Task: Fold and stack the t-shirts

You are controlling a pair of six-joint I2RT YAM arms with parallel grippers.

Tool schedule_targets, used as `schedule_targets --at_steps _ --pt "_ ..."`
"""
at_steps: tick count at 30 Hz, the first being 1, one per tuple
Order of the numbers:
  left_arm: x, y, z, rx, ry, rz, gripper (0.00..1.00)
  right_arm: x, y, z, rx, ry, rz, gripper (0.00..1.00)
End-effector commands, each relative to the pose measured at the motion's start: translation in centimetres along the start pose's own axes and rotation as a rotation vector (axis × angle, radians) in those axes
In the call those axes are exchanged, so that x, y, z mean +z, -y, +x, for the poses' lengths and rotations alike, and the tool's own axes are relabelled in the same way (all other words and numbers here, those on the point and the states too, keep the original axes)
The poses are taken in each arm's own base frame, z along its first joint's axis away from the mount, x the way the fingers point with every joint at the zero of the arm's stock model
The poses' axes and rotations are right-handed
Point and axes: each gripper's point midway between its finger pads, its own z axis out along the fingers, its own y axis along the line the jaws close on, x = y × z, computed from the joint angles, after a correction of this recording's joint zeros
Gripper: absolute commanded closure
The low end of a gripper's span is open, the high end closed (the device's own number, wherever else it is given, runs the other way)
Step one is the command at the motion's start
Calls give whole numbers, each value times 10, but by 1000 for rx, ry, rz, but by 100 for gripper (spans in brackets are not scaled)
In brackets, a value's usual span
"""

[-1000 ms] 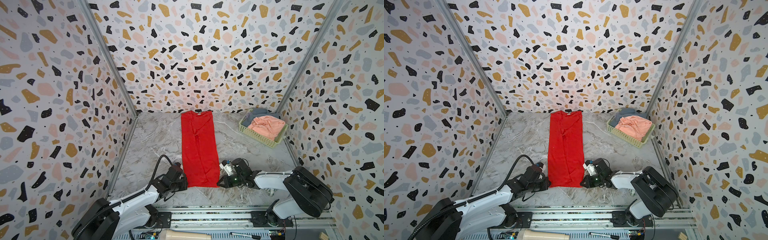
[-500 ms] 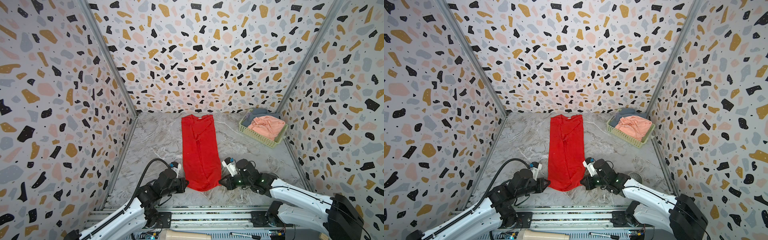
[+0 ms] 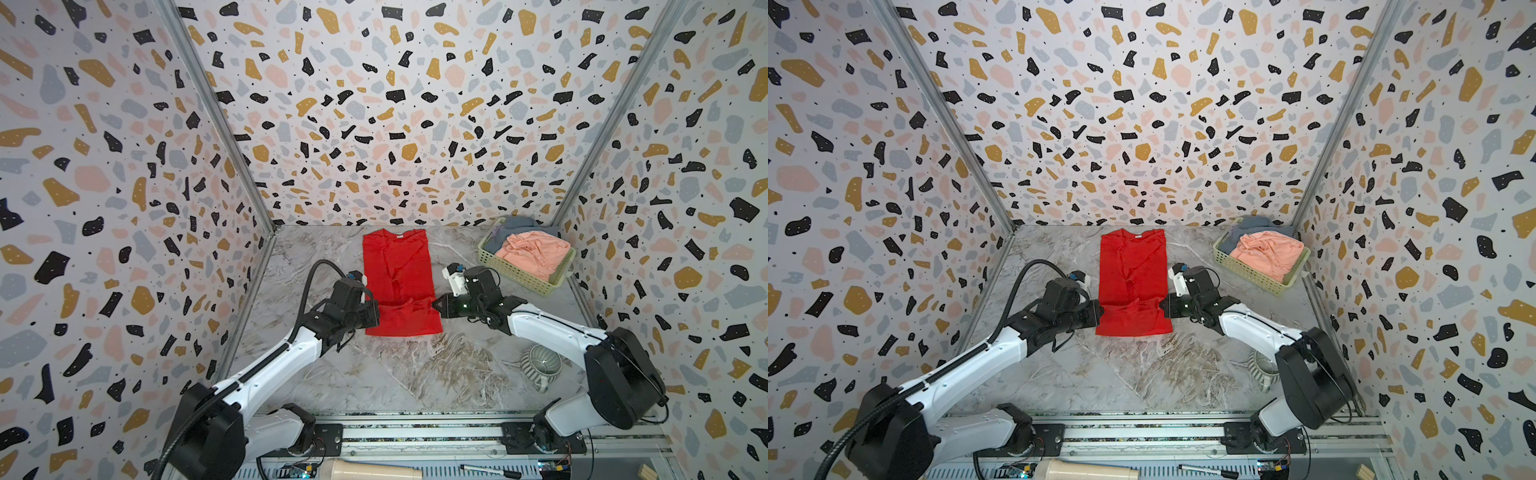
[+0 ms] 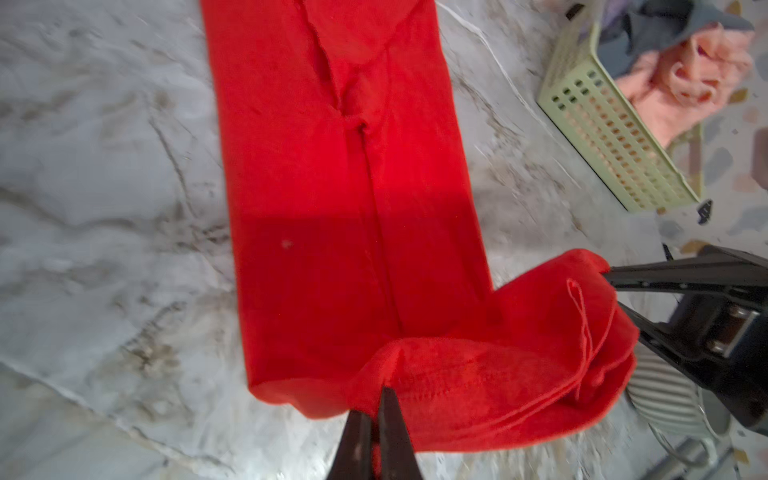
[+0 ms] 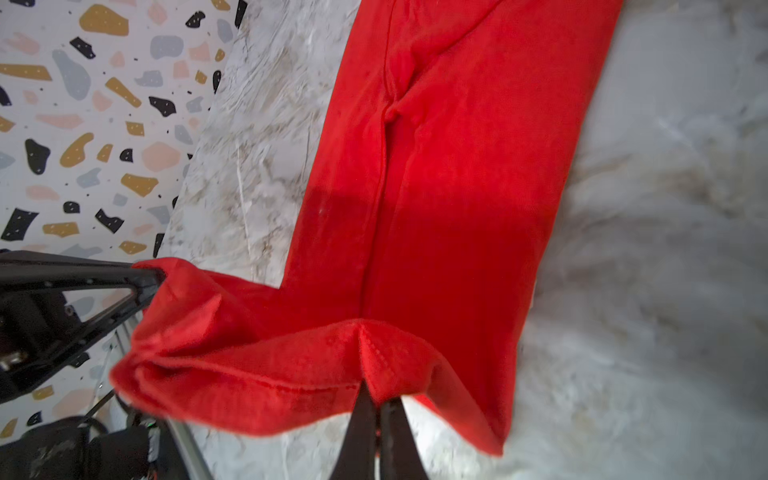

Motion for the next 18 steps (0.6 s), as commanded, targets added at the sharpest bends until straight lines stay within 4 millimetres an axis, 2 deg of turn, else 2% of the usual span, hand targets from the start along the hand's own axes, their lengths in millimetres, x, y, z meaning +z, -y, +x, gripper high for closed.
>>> schedule_targets --at_steps 1,8,13,18 --pt "11 7 -44 32 97 71 100 11 1 -32 -48 39 -51 100" --pt "59 -10 -76 40 62 43 100 51 38 -66 -36 26 -26 100" --pt "86 -22 -94 9 43 46 100 61 57 -87 -2 48 -38 100" --pt "111 -40 -100 -40 19 31 100 78 75 -102 23 46 -56 99"
